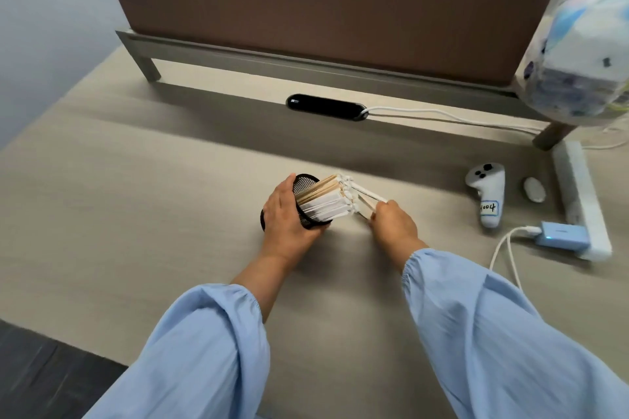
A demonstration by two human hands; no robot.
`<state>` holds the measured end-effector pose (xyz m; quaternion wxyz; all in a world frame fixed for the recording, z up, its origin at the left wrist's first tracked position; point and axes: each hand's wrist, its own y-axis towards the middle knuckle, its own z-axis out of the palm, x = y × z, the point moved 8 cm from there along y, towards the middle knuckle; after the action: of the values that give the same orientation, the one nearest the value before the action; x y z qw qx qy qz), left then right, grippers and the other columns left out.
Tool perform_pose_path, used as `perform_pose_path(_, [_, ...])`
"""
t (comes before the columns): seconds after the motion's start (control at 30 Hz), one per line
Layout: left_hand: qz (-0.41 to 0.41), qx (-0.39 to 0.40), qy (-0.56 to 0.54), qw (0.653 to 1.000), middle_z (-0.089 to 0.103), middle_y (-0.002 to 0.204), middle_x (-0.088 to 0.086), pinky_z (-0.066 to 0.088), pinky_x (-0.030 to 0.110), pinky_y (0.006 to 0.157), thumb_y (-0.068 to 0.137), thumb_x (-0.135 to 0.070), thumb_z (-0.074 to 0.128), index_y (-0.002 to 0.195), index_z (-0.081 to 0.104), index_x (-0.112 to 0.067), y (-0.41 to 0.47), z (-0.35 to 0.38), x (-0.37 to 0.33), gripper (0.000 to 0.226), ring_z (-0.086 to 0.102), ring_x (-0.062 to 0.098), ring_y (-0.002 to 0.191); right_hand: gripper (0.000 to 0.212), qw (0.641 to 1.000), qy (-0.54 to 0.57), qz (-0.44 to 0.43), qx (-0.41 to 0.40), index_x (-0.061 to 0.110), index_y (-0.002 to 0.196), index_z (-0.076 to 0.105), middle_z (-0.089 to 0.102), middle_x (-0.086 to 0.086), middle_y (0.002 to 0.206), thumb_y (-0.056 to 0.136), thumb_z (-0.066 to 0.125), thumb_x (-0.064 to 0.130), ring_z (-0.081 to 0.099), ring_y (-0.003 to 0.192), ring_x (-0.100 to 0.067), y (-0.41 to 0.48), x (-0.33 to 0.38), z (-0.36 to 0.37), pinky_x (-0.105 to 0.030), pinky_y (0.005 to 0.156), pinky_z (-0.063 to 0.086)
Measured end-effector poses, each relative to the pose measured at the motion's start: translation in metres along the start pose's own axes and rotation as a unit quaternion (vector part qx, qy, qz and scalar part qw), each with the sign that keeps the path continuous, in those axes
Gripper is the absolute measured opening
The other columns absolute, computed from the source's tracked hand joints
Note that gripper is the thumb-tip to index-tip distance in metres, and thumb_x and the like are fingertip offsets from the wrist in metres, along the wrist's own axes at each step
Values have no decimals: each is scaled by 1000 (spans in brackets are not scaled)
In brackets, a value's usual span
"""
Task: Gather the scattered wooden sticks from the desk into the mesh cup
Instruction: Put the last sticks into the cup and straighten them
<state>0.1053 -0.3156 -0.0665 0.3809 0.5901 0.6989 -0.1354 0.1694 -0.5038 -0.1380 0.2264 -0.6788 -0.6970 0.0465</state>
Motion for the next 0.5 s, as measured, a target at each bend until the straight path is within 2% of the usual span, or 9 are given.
perform_pose_path(0.1, [-5, 3, 0, 1000, 45, 130, 20, 27, 42, 101, 54, -29, 80, 132, 35, 0, 9, -1, 4, 95, 41, 36, 119, 35, 1000, -24, -12, 0, 0, 126, 45, 47, -19, 129, 93, 35, 3, 45, 121, -36, 10, 10, -1, -41, 98, 41])
perform_pose_path(0.2, [-12, -2, -2, 1000, 45, 130, 19, 28, 42, 100, 53, -31, 79, 132, 35, -1, 17, -3, 9, 95, 41, 36, 119, 32, 999, -19, -25, -19, 0, 121, 42, 52, -22, 126, 91, 30, 0, 45, 117, -38, 18, 19, -12, -43, 94, 40])
perform_pose_path(0.3, [-17, -12, 1, 1000, 46, 130, 18, 29, 43, 100, 53, -30, 81, 132, 36, -1, 27, -4, 15, 96, 42, 35, 118, 17, 999, 23, -30, -14, 7, 105, 38, 57, -23, 117, 92, 28, 4, 52, 97, -38, 29, 25, -20, -39, 82, 40])
perform_pose_path(0.37, [-16, -11, 5, 1000, 47, 129, 19, 30, 45, 99, 52, -23, 86, 131, 36, -1, 29, -5, 16, 96, 43, 36, 117, 4, 998, 50, -31, -9, 11, 97, 33, 61, -20, 110, 93, 31, 12, 50, 85, -35, 30, 28, -22, -35, 73, 37])
perform_pose_path(0.43, [-20, -12, 7, 1000, 48, 128, 19, 32, 46, 99, 53, -28, 84, 131, 37, -1, 37, -5, 20, 95, 44, 36, 116, 16, 997, 53, -49, -17, 9, 103, 39, 64, -14, 108, 94, 41, 22, 55, 92, -35, 41, 34, -23, -33, 71, 37])
perform_pose_path(0.5, [-21, -15, 9, 1000, 49, 127, 18, 34, 46, 98, 53, -39, 75, 130, 38, -1, 42, -8, 20, 94, 45, 35, 114, 28, 998, 31, -56, -10, 9, 113, 45, 59, -13, 114, 93, 48, 28, 56, 106, -34, 48, 37, -20, -36, 78, 42])
